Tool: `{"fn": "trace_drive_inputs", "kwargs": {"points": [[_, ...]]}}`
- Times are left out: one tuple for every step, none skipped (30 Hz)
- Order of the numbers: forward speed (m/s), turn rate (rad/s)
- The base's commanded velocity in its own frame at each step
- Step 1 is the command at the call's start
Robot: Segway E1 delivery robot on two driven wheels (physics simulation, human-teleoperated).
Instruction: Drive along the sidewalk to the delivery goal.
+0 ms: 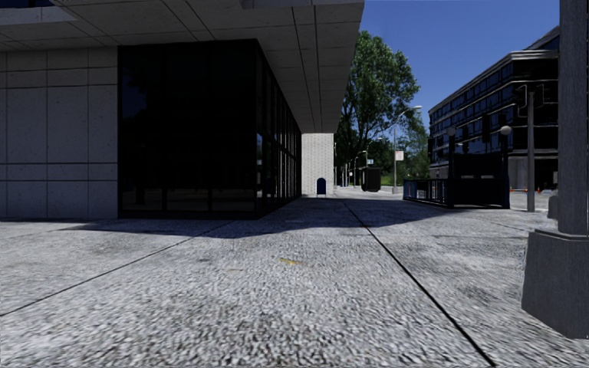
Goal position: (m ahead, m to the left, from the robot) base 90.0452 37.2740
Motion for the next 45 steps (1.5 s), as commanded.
{"fn": "trace_drive_inputs", "kwargs": {"points": [[1.15, 0.0], [1.15, 0.0], [1.15, 0.0], [1.15, 0.0], [1.15, 0.0], [1.15, 0.0], [1.15, 0.0], [1.14, 0.0], [1.14, 0.0], [1.14, 0.0], [1.14, 0.0], [1.14, 0.0], [1.14, 0.0], [1.14, 0.0], [1.14, 0.0], [1.14, 0.0], [1.14, 0.0], [1.16, 0.0], [1.16, 0.0], [1.2, 0.0], [1.24, 0.0], [1.3, 0.0], [1.32, 0.0], [1.32, 0.0], [1.32, 0.0], [1.32, 0.0], [1.32, 0.0], [1.3, 0.0], [1.28, 0.07], [1.27, 0.15], [1.27, 0.18], [1.27, 0.18], [1.27, 0.24], [1.27, 0.34], [1.27, 0.38], [1.27, 0.39], [1.27, 0.39], [1.27, 0.39], [1.27, 0.39], [1.27, 0.39], [1.27, 0.4], [1.27, 0.42], [1.27, 0.47], [1.27, 0.5], [1.27, 0.5]]}}
